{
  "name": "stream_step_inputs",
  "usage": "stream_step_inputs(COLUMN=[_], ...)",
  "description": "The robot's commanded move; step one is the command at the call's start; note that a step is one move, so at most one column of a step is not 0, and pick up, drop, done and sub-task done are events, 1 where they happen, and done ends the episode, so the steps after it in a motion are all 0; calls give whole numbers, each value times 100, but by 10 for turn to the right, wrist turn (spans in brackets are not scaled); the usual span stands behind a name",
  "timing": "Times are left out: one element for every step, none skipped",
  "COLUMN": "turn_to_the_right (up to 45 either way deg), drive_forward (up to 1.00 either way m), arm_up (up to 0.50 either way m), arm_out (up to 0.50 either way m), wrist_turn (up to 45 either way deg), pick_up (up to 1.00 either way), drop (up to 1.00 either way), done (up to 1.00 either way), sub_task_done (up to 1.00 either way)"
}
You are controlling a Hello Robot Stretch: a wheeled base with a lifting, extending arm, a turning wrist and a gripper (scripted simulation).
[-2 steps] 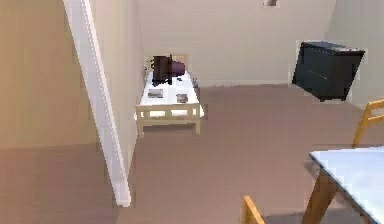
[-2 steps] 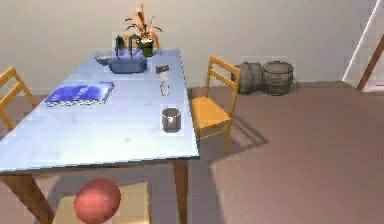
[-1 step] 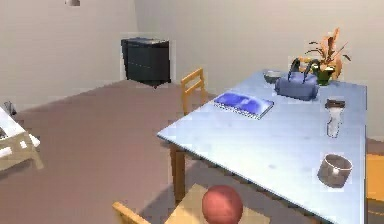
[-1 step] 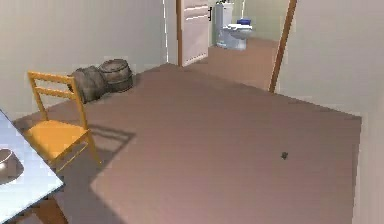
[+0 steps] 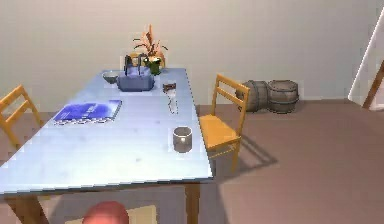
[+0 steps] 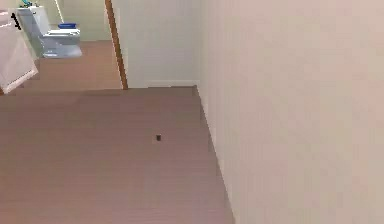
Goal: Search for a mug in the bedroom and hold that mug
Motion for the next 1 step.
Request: stream_step_inputs(turn_to_the_right=[360], drive_forward=[0], arm_up=[0], arm_out=[0], wrist_turn=[0], pick_up=[0], drop=[0], done=[0], sub_task_done=[0])
